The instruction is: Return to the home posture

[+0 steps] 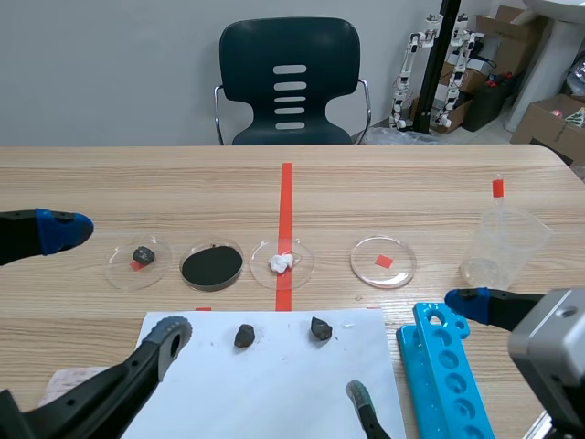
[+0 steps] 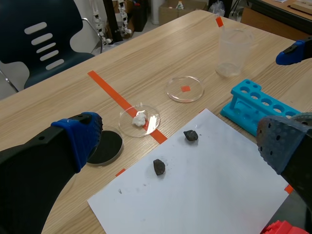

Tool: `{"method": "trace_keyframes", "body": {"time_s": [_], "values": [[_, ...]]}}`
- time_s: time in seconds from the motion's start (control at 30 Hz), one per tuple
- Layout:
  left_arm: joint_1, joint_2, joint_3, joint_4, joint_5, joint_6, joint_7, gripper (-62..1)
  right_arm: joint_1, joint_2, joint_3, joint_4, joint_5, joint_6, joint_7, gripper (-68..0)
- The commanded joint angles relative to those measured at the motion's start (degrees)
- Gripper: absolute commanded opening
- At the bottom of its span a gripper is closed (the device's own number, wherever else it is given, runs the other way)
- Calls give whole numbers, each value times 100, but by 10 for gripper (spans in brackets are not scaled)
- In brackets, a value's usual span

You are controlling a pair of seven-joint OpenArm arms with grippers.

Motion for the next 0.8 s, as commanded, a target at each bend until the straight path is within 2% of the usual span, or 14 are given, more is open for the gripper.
{"method": "trace_keyframes", "body": {"time_s": [0.0,0.2,0.77], "values": [[76,28,39,44,-70,-13,-90,14,39,61,55,52,44,0,131,4],[76,28,39,44,-68,-11,-87,14,39,61,55,52,44,0,407,4],[74,28,39,44,-70,-11,-70,14,35,61,208,81,42,0,417,4]]}}
